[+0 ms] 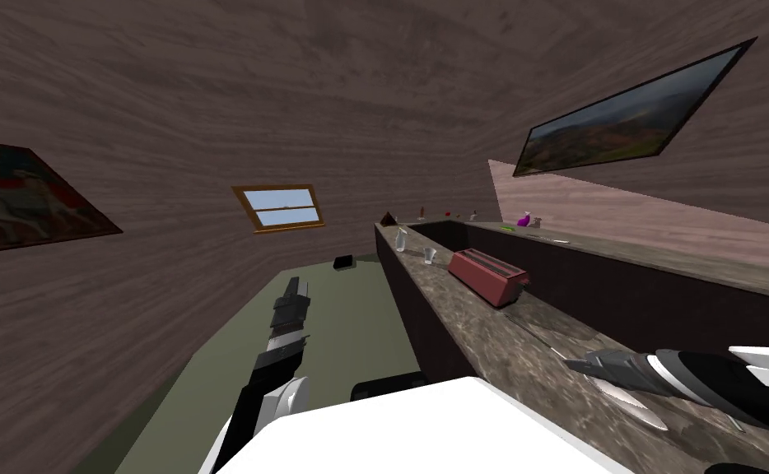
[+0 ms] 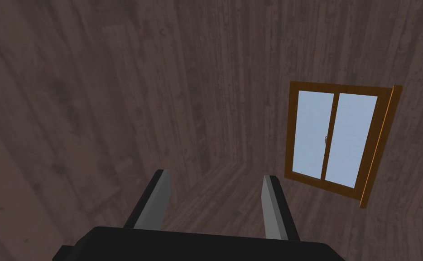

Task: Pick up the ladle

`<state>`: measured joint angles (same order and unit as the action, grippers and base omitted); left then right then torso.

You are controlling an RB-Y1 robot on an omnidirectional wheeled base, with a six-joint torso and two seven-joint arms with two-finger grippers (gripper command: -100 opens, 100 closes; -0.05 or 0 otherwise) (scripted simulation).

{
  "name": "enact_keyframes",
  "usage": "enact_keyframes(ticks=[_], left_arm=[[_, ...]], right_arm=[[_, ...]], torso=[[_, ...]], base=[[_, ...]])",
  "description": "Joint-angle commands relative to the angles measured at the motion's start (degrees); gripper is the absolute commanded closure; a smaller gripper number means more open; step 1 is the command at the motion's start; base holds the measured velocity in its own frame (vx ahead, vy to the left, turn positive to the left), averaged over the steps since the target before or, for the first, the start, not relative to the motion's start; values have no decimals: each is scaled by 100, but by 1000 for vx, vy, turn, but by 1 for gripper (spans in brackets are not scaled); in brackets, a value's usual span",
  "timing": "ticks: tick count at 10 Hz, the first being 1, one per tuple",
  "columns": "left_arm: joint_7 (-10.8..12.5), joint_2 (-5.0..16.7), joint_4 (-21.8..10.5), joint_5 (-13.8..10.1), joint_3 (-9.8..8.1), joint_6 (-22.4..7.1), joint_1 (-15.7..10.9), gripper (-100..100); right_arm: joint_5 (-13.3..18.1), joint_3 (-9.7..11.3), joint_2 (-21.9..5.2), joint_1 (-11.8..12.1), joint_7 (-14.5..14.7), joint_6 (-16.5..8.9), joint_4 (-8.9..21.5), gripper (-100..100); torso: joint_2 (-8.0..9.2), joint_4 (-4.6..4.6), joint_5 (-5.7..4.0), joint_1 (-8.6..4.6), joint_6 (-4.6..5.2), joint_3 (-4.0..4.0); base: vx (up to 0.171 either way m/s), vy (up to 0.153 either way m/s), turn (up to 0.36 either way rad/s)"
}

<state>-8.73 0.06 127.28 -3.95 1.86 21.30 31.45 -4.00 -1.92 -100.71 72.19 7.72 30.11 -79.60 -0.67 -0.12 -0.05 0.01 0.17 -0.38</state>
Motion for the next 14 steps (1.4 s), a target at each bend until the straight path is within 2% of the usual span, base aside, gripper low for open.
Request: enact_keyframes(ticks=[1,3,4,6,8,9,10,11,12,13,14], left_arm=[[0,0,0,0,0,0,0,0],[0,0,0,0,0,0,0,0],[0,0,0,0,0,0,0,0],[0,0,0,0,0,0,-1,0],[0,0,0,0,1,0,-1,0],[0,0,0,0,0,0,-1,0],[0,0,0,0,0,0,0,0],[0,0,0,0,0,0,0,0],[0,0,0,0,0,0,-1,0],[0,0,0,0,0,0,0,0],[0,0,0,0,0,0,0,0]], right_arm=[[18,150,-106,83,-55,28,46,-100],[18,150,-106,83,-55,28,46,-100],[31,239,-178,216,-90,43,40,-100],[31,239,-178,216,-90,43,40,-100],[68,440,-243,458,-150,64,-46,-100],[68,467,-243,228,-150,64,-46,-100],[68,440,-243,356,-150,64,-46,-100],[90,547,-240,563,-173,67,-121,-100],[90,443,-240,588,-173,67,-121,-100],[90,547,-240,563,-173,67,-121,-100],[90,547,-240,563,-173,67,-121,-100]], torso=[[0,0,0,0,0,0],[2,1,3,5,-2,1],[11,3,4,10,1,7],[8,2,4,6,-1,5],[10,2,3,5,-5,6],[-2,0,0,-3,-6,-1],[0,0,2,0,1,0],[12,3,3,8,4,7],[13,3,4,7,-1,8],[14,4,3,7,1,9],[20,5,4,12,4,12]], base=[[49,-10,230],[33,-21,70],[29,-16,195],[26,-24,81],[49,-41,259],[51,-46,87],[17,-23,-44],[21,-29,106],[20,-31,84],[7,-14,5],[-2,-1,-11]])
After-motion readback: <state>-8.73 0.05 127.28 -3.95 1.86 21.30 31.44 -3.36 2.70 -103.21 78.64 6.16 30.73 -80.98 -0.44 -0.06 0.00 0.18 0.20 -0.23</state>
